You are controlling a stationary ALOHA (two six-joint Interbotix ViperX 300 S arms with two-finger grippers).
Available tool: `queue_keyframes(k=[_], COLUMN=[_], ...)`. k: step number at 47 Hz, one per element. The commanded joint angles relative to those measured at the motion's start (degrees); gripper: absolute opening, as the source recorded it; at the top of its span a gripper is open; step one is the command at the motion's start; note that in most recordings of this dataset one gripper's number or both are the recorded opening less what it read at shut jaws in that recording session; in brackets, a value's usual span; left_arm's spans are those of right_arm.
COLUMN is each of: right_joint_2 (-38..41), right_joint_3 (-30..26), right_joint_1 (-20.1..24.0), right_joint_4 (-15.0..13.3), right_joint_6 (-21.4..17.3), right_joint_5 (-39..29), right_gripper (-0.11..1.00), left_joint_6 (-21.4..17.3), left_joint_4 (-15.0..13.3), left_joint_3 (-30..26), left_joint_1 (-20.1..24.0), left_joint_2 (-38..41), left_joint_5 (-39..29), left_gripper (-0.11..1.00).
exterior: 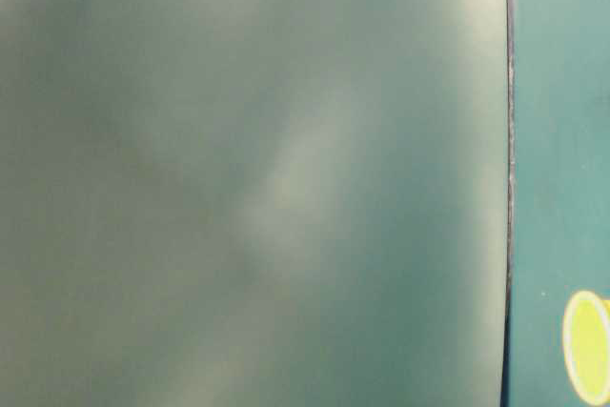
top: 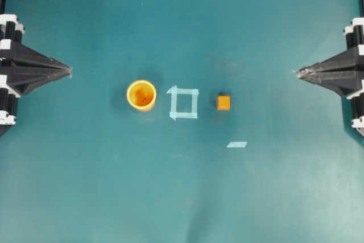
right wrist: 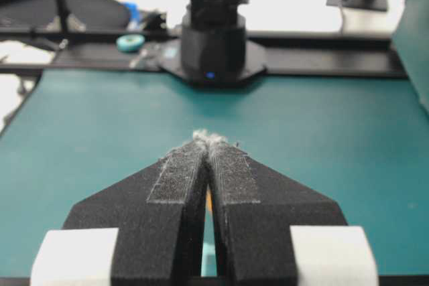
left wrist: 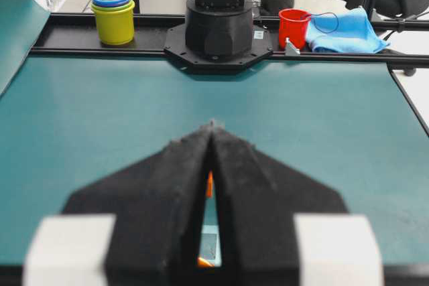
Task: Move the cup forward with left arm.
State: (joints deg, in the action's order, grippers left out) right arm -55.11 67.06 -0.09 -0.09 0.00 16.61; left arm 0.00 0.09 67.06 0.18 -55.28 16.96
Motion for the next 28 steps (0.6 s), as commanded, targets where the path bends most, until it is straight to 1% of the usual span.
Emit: queue_keyframes(k=[1,2,5,7,16,23,28], right_joint_2=[0.09,0.18,0.18,0.18,0.18,0.18,0.18], right_joint_3=[-1.49,-1.85,-2.64,-3.08,-3.34,-3.43,-3.43], right_joint_1=[0.18,0.18,0.26,0.18,0.26,0.18,0.18], right_joint_4=[-0.09,-0.18,-0.26,-0.26,-0.44,-0.44,-0.44], right_joint_6=[0.18,0.18,0.35,0.35,0.00,-0.18,-0.26], right_joint_5=[0.53,0.53,0.62,0.62,0.53,0.44,0.35], right_gripper=[0.00,0.00,0.00,0.00,0.00,0.00,0.00], left_joint_6=[-0.26,-0.26,-0.26,-0.18,-0.18,-0.26,-0.18], left_joint_4=[0.09,0.09,0.09,0.09,0.09,0.09,0.09], left_joint_3=[-0.79,-0.79,-0.88,-0.88,-0.62,-0.44,-0.44], left_joint_1=[-0.35,-0.44,-0.26,-0.18,0.35,0.44,0.44], left_joint_2=[0.26,0.26,0.35,0.44,1.67,4.04,6.42], left_joint_5=[-1.85,-2.37,-4.39,-5.54,-7.12,-7.03,-6.24], left_gripper=[0.00,0.00,0.04,0.05,0.16,0.33,0.51])
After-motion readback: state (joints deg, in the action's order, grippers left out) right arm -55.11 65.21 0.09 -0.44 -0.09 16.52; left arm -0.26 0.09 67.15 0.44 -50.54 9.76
